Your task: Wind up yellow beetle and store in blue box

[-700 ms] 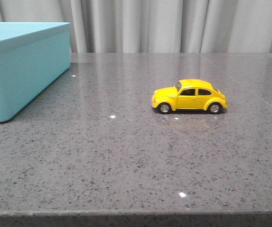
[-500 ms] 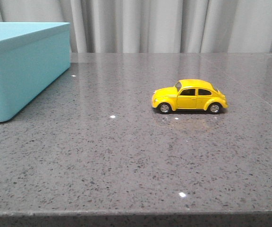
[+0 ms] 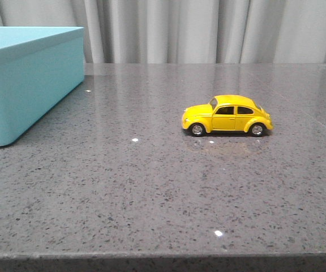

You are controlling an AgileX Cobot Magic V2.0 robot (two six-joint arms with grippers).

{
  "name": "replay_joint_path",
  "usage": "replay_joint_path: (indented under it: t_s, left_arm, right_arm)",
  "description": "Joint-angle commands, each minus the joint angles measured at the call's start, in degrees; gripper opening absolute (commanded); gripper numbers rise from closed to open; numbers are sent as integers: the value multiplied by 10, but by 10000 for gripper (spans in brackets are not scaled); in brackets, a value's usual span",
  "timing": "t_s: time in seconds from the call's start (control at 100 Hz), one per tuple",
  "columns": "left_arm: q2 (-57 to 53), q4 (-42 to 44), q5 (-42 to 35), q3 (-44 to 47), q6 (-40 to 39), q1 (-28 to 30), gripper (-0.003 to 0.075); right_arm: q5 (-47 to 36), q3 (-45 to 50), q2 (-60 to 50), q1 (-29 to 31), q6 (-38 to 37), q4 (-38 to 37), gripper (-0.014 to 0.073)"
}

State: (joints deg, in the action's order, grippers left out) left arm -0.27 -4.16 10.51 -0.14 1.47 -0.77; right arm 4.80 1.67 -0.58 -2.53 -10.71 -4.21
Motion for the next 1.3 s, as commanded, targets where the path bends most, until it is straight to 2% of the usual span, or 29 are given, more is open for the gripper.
replay_joint_path:
  t_s: [0.0, 0.22, 0.61, 0.86, 1.14, 1.29]
  left_arm:
    - [-19, -5, -42, 14, -4, -4, -19]
    - [-19, -5, -49, 14, -4, -4, -19]
    - [-17, -15, -178, 10, -4, -4, -19]
    - [40, -15, -115, -70, -4, -4, -19]
    - [170, -17, -115, -183, -4, -4, -19]
    - [238, -20, -115, -225, -4, -4, -19]
  right_arm:
    - [-43, -10, -13, 2, 3, 0, -68]
    - [-45, -10, -13, 2, 3, 0, -68]
    - [-74, -16, -12, 2, 3, 0, -68]
    - [-20, -86, 32, 2, 3, 0, -58]
    - [88, -203, 138, 2, 3, 0, -58]
    - [111, -253, 194, 2, 3, 0, -58]
